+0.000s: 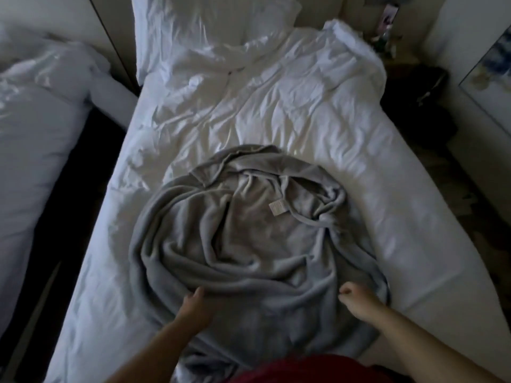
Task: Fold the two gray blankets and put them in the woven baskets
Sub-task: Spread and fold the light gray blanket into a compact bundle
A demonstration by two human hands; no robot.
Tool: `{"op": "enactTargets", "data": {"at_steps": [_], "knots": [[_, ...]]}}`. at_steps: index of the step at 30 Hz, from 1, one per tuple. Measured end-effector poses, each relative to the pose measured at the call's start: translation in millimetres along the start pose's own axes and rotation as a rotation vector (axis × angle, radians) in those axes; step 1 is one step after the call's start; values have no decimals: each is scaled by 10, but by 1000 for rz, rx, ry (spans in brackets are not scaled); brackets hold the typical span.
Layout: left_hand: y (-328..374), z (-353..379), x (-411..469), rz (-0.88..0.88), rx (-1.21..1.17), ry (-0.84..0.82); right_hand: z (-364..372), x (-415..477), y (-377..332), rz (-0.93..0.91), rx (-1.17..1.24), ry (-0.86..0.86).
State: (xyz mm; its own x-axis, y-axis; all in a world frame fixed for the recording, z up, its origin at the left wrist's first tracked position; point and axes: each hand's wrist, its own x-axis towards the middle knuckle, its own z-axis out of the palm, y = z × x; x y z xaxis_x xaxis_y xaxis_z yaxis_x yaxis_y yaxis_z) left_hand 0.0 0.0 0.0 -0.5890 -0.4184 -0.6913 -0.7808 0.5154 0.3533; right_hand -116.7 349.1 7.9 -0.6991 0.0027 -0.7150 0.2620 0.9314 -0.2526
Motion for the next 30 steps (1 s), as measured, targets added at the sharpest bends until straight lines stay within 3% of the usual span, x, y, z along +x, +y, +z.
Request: {"op": "enactTargets", "data": {"at_steps": [4, 9, 12, 15, 19, 21, 23, 25, 28, 30], "knots": [[231, 71, 178, -159, -84, -49, 161, 239, -262, 2, 82, -29], [62, 201, 633, -398, -105, 38, 178, 604, -356, 281, 30, 364], [-60, 288, 1104, -446, 89, 31, 279, 1074, -296, 387, 104, 296], [-155, 415, 1539, -517, 233, -7, 360, 1509, -188, 459, -46, 193], [-207, 387, 1765, -521, 320, -35, 305, 1768, -100, 381, 30, 207], [-124, 261, 1719, -427, 356, -63, 245, 1686, -171, 353, 180, 254], [138, 37, 1680, -199, 392, -98, 47, 1586, -500, 326, 535, 140], [600, -273, 1618, -7, 306, -81, -311, 1560, -922, 208, 663, 78], [1336, -837, 1603, 135, -172, 180, -893, 1565, -1660, -54, 692, 220], [1638, -1127, 1568, 228, -384, 367, -1209, 1549, -2025, -134, 879, 350]]}}
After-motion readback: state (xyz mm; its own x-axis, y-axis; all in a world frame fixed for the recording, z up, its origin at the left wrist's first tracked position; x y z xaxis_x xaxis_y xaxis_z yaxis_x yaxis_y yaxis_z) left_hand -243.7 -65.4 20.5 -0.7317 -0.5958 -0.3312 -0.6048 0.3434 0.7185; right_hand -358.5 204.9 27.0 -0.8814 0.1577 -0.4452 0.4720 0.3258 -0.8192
